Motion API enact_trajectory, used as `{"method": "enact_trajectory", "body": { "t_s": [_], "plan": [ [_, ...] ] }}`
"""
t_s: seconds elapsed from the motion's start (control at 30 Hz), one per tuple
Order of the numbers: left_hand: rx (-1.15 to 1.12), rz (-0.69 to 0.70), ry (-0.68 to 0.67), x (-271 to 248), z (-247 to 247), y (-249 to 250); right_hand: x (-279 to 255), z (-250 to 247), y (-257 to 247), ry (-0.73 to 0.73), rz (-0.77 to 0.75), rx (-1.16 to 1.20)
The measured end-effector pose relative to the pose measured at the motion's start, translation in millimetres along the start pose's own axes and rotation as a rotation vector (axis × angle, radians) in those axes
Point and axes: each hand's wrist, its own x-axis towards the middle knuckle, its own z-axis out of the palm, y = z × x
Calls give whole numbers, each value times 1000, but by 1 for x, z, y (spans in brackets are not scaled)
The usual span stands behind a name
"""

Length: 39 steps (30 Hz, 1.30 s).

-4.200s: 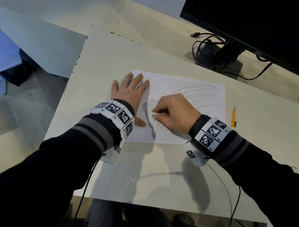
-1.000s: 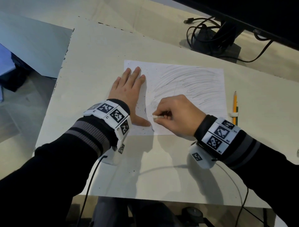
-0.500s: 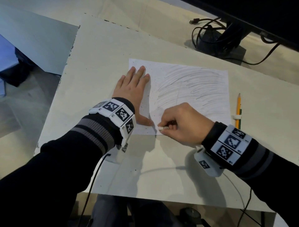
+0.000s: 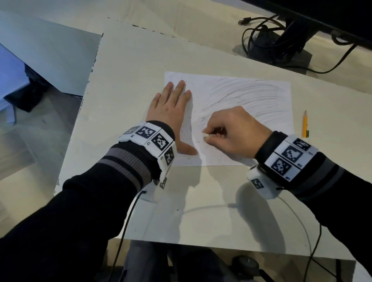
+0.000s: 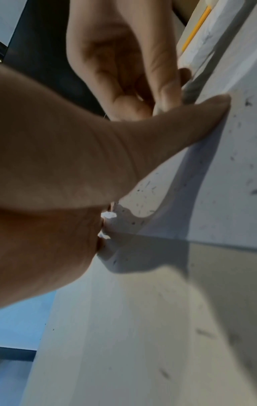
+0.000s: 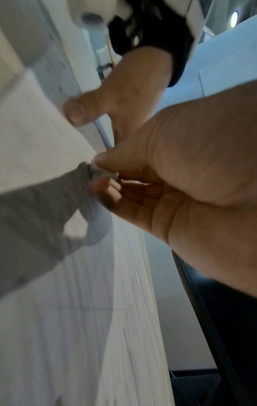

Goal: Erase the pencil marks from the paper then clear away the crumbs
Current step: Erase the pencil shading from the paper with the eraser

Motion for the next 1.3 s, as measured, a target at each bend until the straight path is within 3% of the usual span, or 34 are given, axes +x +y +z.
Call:
{"method": "enact_trajectory", "body": {
  "t_s": [0.17, 0.33, 0.5, 0.67, 0.83, 1.03, 1.2, 1.3],
  "plan": [
    [8, 5, 13, 2, 2, -1, -8, 0, -4, -200, -30, -17],
    [15, 4, 3, 0, 1, 0, 1, -2, 1, 17, -6, 17],
    [7, 1, -4, 1, 1, 0, -11, 4, -3, -131, -16, 48],
    [10, 7, -7, 1, 1, -1, 13, -2, 2, 102, -2, 15],
    [8, 10, -6, 1, 2, -1, -1, 4, -1, -10, -54, 50],
    [-5, 10, -3, 2, 3, -3, 17, 2, 4, 156, -89, 12],
    [-3, 17, -4, 1, 3, -2, 8, 2, 2, 36, -142, -29],
    [0, 18, 2, 2, 2, -2, 22, -1, 7, 184, -118, -15]
  ]
}}
